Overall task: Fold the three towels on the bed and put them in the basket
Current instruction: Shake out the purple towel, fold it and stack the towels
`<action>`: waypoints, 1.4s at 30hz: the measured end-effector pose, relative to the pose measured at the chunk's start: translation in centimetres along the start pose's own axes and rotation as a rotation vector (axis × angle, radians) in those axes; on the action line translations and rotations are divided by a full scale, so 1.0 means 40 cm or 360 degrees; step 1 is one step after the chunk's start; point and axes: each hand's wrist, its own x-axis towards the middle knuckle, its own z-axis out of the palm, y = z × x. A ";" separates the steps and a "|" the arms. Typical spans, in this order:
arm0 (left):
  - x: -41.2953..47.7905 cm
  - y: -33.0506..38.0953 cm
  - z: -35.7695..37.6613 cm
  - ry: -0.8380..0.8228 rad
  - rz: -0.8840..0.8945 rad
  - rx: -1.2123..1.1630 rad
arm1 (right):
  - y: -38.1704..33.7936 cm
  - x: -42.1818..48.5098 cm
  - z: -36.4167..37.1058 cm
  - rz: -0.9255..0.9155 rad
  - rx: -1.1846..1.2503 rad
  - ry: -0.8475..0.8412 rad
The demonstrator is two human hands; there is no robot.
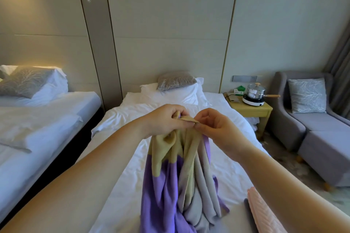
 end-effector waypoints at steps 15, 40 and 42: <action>0.053 0.090 -0.048 0.0676 0.0320 -0.0181 | 0.096 -0.009 0.089 -0.0165 -0.0814 0.0517; -0.006 -0.006 -0.190 0.1147 0.0081 -0.0530 | 0.015 0.113 0.012 -0.0006 -0.0289 0.0327; 0.004 0.007 -0.182 0.1091 0.0139 -0.0518 | 0.017 0.113 0.025 -0.0070 -0.0364 0.0359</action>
